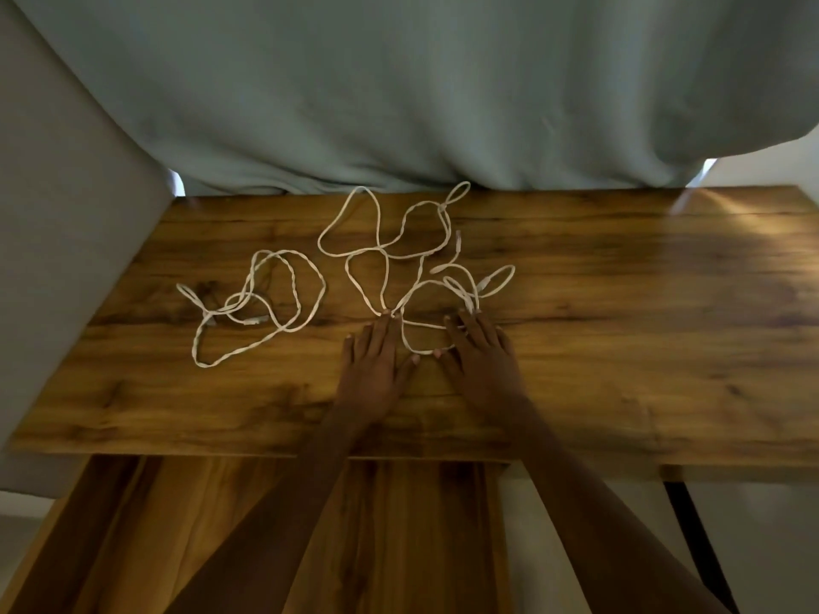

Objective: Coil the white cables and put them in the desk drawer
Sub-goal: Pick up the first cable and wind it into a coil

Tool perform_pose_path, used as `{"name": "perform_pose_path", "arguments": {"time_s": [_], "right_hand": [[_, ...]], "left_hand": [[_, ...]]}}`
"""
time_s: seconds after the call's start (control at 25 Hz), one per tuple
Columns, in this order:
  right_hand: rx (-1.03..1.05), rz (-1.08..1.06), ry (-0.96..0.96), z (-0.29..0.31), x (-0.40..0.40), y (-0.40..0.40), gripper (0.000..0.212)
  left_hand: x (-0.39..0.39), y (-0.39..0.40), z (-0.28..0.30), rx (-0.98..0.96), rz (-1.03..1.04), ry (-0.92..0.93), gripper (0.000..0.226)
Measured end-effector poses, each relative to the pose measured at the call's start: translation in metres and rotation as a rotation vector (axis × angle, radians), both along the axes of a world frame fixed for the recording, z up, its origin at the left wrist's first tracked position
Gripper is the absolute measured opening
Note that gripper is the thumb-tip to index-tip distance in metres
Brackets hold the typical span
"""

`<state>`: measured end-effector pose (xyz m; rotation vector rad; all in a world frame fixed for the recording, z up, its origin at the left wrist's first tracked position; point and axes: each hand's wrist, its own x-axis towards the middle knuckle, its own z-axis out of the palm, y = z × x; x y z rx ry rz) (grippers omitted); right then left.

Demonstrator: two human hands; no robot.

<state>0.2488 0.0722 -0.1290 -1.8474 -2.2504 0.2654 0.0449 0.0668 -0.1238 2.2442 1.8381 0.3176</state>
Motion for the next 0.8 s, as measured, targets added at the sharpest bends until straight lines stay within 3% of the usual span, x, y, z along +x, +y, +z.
{"name": "perform_pose_path", "arguments": {"time_s": [0.28,0.8], "right_hand": [[0.106,-0.014,-0.033,-0.015,-0.003,-0.002,0.072],[0.128,0.02,-0.019,-0.01,-0.005,-0.018,0.055]], "left_hand": [[0.001,-0.002,-0.02,0.154,0.016,-0.044,0.074],[-0.004,-0.034,-0.02,0.144,0.002,-0.069,0.074]]}}
